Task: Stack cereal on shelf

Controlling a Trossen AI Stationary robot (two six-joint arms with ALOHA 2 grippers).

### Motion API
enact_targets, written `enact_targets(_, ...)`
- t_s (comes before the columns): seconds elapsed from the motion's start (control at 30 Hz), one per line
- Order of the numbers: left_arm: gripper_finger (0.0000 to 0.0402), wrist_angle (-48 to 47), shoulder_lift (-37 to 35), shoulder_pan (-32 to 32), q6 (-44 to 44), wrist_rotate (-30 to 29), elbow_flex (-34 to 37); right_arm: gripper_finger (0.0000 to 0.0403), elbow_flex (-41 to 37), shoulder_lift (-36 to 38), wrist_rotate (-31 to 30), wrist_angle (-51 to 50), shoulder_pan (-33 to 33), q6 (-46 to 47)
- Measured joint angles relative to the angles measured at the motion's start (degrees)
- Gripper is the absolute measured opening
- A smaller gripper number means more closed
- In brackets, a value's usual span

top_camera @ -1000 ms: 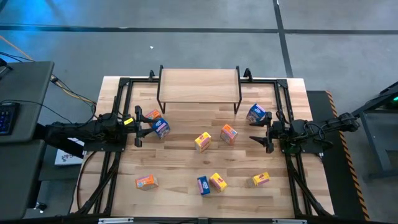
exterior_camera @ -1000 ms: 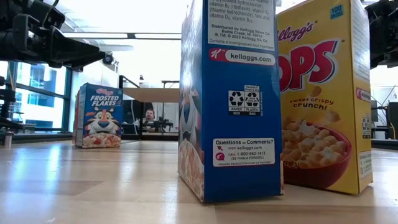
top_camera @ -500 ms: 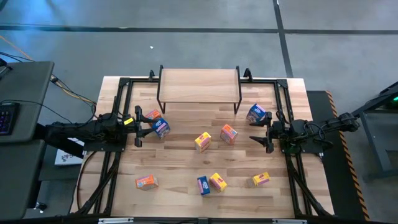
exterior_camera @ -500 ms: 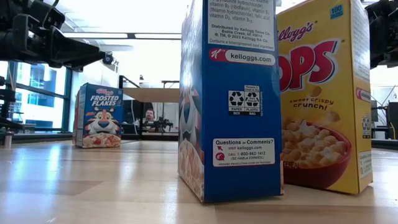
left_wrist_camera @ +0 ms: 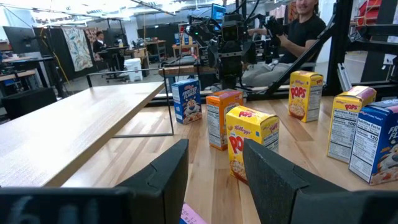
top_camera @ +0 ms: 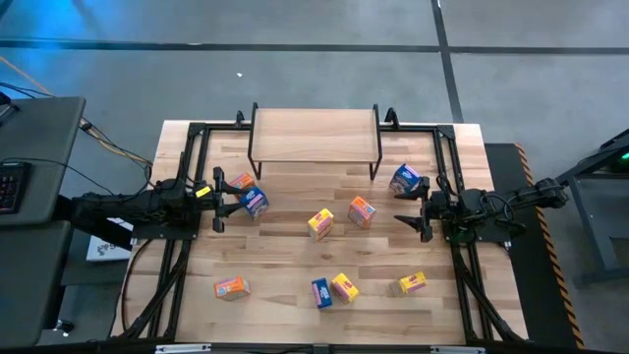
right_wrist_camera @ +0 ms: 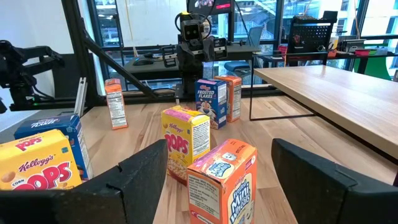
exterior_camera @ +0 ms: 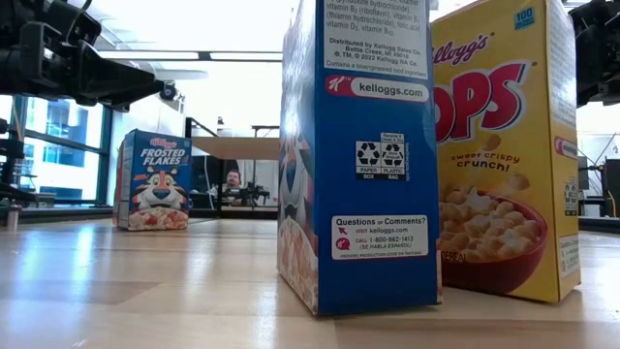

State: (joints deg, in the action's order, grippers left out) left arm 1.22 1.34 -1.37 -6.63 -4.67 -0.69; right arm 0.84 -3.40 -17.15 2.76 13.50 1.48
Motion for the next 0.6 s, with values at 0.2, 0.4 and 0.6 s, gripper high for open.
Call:
enact_targets(0.2, 0.0145, -0.01, 0.0, 0.0, 0.0, -0.02, 0.02, 0.0279, 0.0, 0.0, -0.02, 0.0, -0.02, 0.0)
enact_targets(0.4, 0.0145, 0.01, -0.02, 0.02, -0.02, -0.01, 0.01, 0.0279, 0.02, 0.0, -0.02, 0.0, -0.02, 0.0)
enact_targets(0.6, 0.0145, 0.28, -0.01, 0.0, 0.39, -1.42, 0.01, 0.0279, 0.01, 0.0, -0.02, -0.01, 0.0, 0.0)
